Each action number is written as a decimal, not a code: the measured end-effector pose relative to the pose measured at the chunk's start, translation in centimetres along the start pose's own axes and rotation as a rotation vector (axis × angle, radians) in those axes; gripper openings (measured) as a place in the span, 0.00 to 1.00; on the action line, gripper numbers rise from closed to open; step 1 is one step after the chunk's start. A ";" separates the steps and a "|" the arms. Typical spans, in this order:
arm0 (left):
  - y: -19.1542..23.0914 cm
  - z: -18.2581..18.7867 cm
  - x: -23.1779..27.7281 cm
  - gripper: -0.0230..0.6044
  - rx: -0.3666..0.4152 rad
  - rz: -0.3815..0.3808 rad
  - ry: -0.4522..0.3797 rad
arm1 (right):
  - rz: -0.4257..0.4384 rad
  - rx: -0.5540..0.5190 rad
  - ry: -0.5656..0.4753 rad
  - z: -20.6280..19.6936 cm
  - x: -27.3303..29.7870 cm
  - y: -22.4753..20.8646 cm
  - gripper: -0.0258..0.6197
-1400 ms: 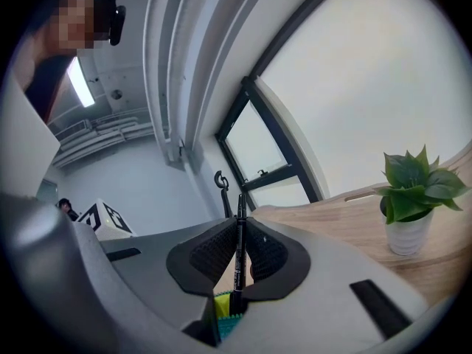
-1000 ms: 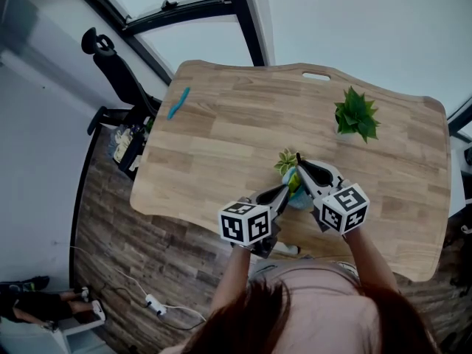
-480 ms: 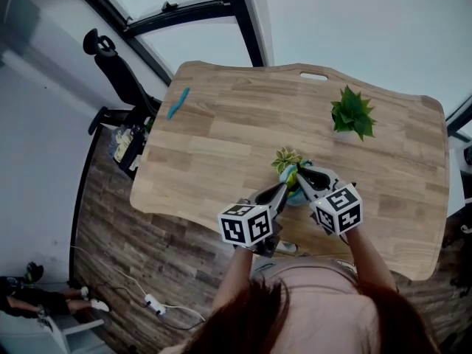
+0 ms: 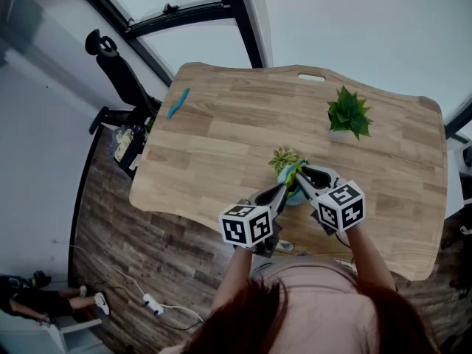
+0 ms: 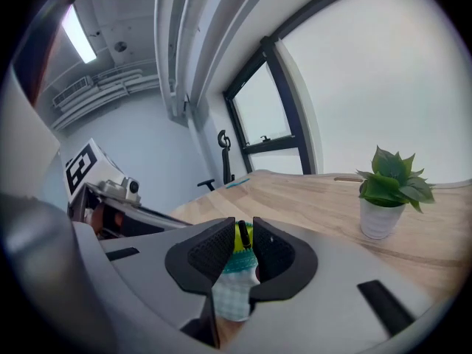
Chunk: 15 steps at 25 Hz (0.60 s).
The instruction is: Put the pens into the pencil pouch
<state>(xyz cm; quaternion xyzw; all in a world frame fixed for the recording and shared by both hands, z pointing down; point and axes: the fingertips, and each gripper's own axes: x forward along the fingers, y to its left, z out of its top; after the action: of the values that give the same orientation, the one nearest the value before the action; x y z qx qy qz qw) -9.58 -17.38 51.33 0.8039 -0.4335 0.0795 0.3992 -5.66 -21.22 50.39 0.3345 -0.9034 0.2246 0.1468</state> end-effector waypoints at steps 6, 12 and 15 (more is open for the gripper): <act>-0.1 -0.2 -0.2 0.05 0.017 0.016 -0.011 | -0.029 0.044 -0.066 1.9 -1.7 -0.8 0.11; -0.2 -0.3 -0.5 0.06 0.019 0.032 -0.027 | -0.072 0.091 -0.096 2.4 -4.2 -2.0 0.11; -0.4 -0.4 -0.5 0.06 0.019 0.037 -0.032 | -0.101 0.095 -0.088 2.0 -5.3 -2.9 0.10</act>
<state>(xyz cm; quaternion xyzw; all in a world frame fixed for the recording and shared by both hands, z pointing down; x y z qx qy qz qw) -9.51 -16.66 51.15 0.8006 -0.4540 0.0783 0.3832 -0.08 -21.34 47.31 0.3959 -0.8792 0.2447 0.1021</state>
